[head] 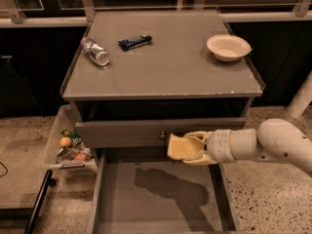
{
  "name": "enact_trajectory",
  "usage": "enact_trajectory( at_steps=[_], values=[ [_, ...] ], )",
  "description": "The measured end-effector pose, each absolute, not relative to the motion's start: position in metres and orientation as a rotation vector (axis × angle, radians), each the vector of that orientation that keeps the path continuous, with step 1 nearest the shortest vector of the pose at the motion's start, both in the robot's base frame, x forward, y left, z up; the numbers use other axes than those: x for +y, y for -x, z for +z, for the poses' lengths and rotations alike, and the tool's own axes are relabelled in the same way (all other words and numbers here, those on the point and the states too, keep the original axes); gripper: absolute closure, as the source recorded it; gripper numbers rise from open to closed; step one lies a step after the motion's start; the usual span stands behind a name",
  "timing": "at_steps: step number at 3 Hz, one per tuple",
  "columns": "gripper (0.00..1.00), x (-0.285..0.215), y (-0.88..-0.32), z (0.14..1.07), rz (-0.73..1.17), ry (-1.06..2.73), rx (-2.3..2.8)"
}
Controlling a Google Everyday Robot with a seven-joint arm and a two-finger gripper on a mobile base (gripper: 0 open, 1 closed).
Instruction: Pick sponge from middle drawer and place on counter
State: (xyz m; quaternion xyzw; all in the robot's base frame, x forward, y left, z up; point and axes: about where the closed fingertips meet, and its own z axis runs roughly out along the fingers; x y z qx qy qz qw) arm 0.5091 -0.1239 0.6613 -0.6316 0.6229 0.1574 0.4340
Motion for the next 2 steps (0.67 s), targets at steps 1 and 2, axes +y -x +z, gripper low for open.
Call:
enact_trajectory(
  at_steps=[1,2],
  values=[
    [1.00,-0.1239,-0.5091,0.6613,0.392,1.573,1.551],
    [1.00,-0.1226,-0.5049,0.6629,0.408,1.558,1.549]
  ],
)
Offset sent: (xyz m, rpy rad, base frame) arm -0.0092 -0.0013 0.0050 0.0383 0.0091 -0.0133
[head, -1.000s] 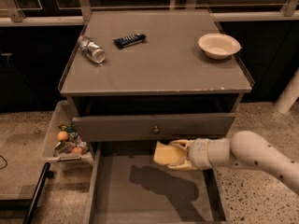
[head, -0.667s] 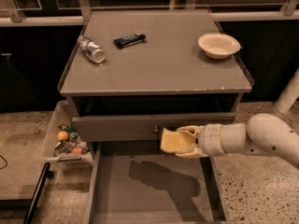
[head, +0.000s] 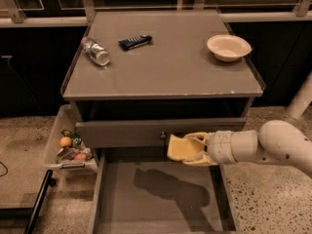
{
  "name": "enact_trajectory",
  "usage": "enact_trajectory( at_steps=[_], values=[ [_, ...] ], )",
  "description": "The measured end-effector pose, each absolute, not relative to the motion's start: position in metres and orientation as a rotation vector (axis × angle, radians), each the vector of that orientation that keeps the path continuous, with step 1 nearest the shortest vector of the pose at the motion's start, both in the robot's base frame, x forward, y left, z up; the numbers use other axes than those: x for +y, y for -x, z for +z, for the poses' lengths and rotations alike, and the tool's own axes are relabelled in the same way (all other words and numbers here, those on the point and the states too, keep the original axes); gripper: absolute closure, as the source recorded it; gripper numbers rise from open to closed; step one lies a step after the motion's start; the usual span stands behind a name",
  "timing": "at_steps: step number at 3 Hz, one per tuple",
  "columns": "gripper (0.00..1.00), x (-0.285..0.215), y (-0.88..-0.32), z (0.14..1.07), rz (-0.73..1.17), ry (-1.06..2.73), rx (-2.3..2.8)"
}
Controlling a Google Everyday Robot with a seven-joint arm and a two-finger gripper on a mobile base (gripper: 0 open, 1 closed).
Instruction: Pick sponge from middle drawer and place on counter
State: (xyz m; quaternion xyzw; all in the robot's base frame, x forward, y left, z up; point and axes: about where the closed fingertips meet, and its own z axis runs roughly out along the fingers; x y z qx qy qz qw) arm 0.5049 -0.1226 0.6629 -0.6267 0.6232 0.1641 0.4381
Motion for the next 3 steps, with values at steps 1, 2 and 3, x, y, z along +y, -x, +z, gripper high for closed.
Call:
enact_trajectory(
  at_steps=[1,2,3],
  values=[
    [1.00,-0.124,-0.506,0.699,0.373,1.570,1.495],
    [1.00,-0.126,-0.517,0.757,0.328,1.615,1.434],
    [1.00,-0.125,-0.538,0.824,0.299,1.670,1.377]
  ],
)
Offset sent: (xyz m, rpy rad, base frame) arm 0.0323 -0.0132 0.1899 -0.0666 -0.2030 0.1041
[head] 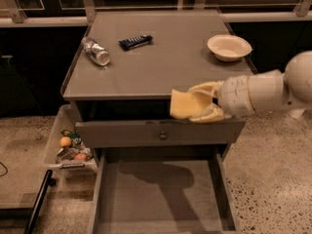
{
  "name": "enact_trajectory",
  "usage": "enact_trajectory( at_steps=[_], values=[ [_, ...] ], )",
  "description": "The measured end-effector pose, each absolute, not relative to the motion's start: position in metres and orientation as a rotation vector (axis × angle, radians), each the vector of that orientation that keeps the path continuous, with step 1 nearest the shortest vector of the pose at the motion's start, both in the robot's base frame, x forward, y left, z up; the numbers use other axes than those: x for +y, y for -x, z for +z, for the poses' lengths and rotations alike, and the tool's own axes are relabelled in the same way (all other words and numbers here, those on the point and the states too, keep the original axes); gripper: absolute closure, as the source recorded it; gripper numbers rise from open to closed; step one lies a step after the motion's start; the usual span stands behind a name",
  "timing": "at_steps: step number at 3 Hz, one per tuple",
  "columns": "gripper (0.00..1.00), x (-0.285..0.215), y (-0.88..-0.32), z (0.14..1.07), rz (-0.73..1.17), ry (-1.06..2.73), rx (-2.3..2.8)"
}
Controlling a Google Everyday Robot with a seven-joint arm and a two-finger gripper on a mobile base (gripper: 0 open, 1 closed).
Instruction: Pick sponge from middle drawer and place on counter
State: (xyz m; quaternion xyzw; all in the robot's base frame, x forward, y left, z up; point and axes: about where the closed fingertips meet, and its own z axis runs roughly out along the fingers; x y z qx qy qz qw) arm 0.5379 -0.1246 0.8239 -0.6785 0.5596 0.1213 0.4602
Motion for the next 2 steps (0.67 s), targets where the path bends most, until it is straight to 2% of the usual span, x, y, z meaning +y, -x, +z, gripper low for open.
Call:
enact_trajectory(
  at_steps=[1,2],
  values=[
    [1.00,-0.1189,-0.5965,0.9078,0.304,1.690,1.260],
    [1.00,-0.1182,-0.5964,0.9069,0.306,1.691,1.261]
  ],
)
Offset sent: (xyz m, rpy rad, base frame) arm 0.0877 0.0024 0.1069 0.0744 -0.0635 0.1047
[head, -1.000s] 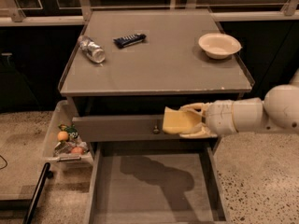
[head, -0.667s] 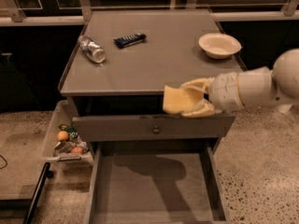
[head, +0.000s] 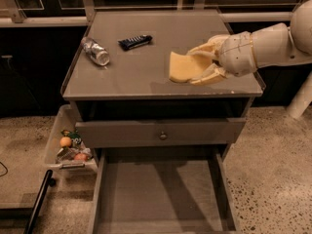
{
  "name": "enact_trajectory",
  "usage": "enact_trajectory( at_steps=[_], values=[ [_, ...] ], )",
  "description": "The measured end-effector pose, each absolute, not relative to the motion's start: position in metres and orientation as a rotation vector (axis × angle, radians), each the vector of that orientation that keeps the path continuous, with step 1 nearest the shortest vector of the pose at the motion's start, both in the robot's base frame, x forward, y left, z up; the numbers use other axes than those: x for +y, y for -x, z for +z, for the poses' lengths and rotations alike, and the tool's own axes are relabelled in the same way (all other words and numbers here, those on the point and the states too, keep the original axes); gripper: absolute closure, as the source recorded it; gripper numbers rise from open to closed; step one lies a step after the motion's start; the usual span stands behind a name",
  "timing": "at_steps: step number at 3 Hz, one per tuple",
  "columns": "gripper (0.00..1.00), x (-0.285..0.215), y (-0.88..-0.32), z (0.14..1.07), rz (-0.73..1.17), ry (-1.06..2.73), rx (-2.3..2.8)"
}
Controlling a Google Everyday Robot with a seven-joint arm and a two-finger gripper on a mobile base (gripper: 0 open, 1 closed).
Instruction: Pick sponge from middle drawer and place on counter
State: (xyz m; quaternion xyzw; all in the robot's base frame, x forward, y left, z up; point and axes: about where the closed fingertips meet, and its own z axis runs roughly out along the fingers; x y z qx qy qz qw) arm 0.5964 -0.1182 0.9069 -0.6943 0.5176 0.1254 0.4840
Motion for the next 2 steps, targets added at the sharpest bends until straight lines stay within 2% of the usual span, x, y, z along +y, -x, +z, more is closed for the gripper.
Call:
enact_trajectory(
  at_steps=[2],
  values=[
    [1.00,-0.106,-0.655,0.916,0.284,1.577,1.278]
  ],
)
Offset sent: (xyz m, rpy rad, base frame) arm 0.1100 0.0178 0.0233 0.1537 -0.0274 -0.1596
